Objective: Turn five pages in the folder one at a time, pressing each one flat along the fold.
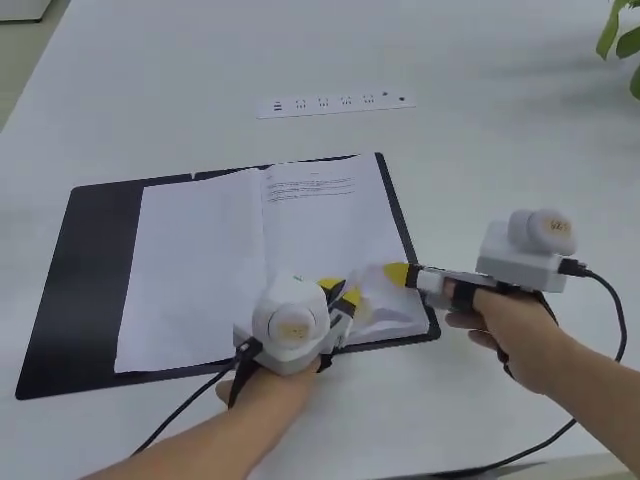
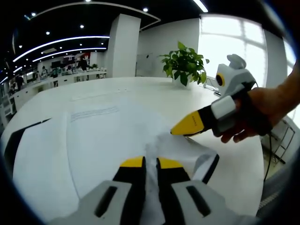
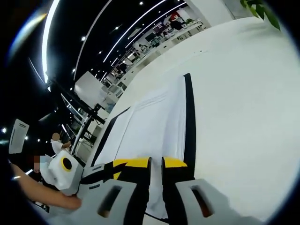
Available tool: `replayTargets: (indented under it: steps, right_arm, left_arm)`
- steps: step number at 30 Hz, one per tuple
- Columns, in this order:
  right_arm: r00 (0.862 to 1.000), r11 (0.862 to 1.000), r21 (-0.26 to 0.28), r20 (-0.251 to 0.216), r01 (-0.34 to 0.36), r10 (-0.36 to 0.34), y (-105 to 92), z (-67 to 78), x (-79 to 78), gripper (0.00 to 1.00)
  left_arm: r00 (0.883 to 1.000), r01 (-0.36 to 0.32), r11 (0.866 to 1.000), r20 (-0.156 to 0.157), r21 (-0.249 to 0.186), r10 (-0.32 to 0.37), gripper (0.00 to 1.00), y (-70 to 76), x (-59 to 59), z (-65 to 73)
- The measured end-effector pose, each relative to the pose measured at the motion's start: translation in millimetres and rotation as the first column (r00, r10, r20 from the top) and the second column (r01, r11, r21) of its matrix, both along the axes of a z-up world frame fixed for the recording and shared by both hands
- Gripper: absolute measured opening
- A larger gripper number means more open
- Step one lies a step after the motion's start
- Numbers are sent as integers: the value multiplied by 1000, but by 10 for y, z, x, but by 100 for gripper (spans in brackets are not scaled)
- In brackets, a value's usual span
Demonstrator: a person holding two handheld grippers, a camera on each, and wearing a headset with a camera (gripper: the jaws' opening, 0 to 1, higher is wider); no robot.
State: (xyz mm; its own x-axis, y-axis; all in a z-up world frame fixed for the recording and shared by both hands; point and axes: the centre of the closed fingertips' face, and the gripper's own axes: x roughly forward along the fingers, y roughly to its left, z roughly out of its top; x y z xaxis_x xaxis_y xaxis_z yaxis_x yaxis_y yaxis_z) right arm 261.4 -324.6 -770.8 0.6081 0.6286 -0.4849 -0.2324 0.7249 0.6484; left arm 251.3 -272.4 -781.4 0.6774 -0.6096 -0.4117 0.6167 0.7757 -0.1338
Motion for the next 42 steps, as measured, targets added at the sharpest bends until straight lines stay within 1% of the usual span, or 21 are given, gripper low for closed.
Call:
replayTargets:
  steps: [3, 6, 10, 11, 14, 16, 17, 19, 22, 23, 25, 27, 29, 30, 31, 32, 36, 38, 40, 41, 42]
  right_arm:
    - [1000, 1000, 15, -15, 2, -2, -2, 4, -9, 3]
    - [1000, 1000, 12, -22, 8, -7, 42, 39, -37, 0]
    - [999, 1000, 15, -35, 25, -25, 31, 77, -45, 0]
    - [999, 1000, 10, -41, 26, -26, 27, 82, -55, 0]
    - [998, 999, 26, -49, 31, -30, 37, 137, -72, 0]
    - [997, 998, 45, -64, 43, -40, 44, 178, -84, 0]
    - [997, 998, 45, -66, 45, -42, 45, 200, -89, 0]
    - [996, 997, 55, -72, 48, -44, 54, 242, -101, 0]
    - [996, 996, 69, -75, 55, -49, 63, 318, -107, 0]
    - [996, 996, 68, -76, 56, -51, 63, 327, -108, 0]
    - [995, 994, 88, -85, 57, -50, 88, 399, -119, 0]
    - [995, 994, 89, -85, 64, -56, 100, 475, -120, 0]
    - [993, 992, 100, -96, 76, -67, 122, 550, -116, 0]
    - [994, 991, 115, -82, 76, -67, 159, 633, -123, 0]
    - [995, 990, 124, -81, 72, -62, 188, 677, -131, 0]
    - [995, 989, 127, -75, 72, -63, 223, 734, -136, 0]
    - [998, 988, 145, -33, 60, -56, 359, 915, -131, 0]
    - [999, 985, 166, -16, 44, -42, 466, 1018, -139, 0]
    - [1000, 983, 180, 5, 29, -31, 588, 1126, -150, 0]
    - [1000, 979, 202, 14, 13, -16, 685, 1194, -166, 0]
    - [1000, 979, 205, 14, 10, -13, 716, 1210, -171, 0]
  left_arm:
    - [1000, 2, 1000, -4, 0, -2, 8, -5, 1, -1]
    - [1000, 3, 1000, -12, -8, -3, 9, -11, -1, 6]
    - [999, 24, 999, -37, -20, -25, 13, -21, -20, 36]
    - [999, 29, 999, -41, -14, -29, 14, -6, -28, 45]
    - [998, 35, 999, -54, 2, -35, 19, 58, -58, 51]
    - [997, 42, 999, -59, 17, -41, 21, 111, -85, 70]
    - [997, 44, 999, -62, 13, -43, 22, 137, -100, 104]
    - [998, 53, 999, -48, 14, -52, 25, 163, -112, 163]
    - [997, 64, 998, -41, -3, -65, 30, 186, -137, 267]
    - [997, 66, 998, -35, -12, -66, 31, 201, -148, 325]
    - [998, 65, 998, -25, -22, -65, 33, 230, -160, 403]
    - [998, 58, 998, -8, -35, -59, 34, 283, -170, 504]
    - [999, 54, 998, 3, -41, -54, 35, 351, -190, 593]
    - [999, 48, 998, 8, -42, -48, 35, 406, -198, 646]
    - [999, 42, 998, 16, -49, -41, 35, 447, -201, 693]
    - [999, 30, 998, 36, -57, -28, 35, 519, -195, 773]
    - [998, 3, 997, 55, -78, 1, 36, 739, -205, 939]
    - [998, -10, 996, 61, -84, 15, 37, 871, -222, 1012]
    - [997, -20, 996, 75, -87, 27, 38, 1012, -254, 1094]
    - [997, -25, 996, 76, -90, 31, 38, 1097, -277, 1128]
    - [996, -32, 995, 79, -91, 39, 39, 1164, -292, 1151]
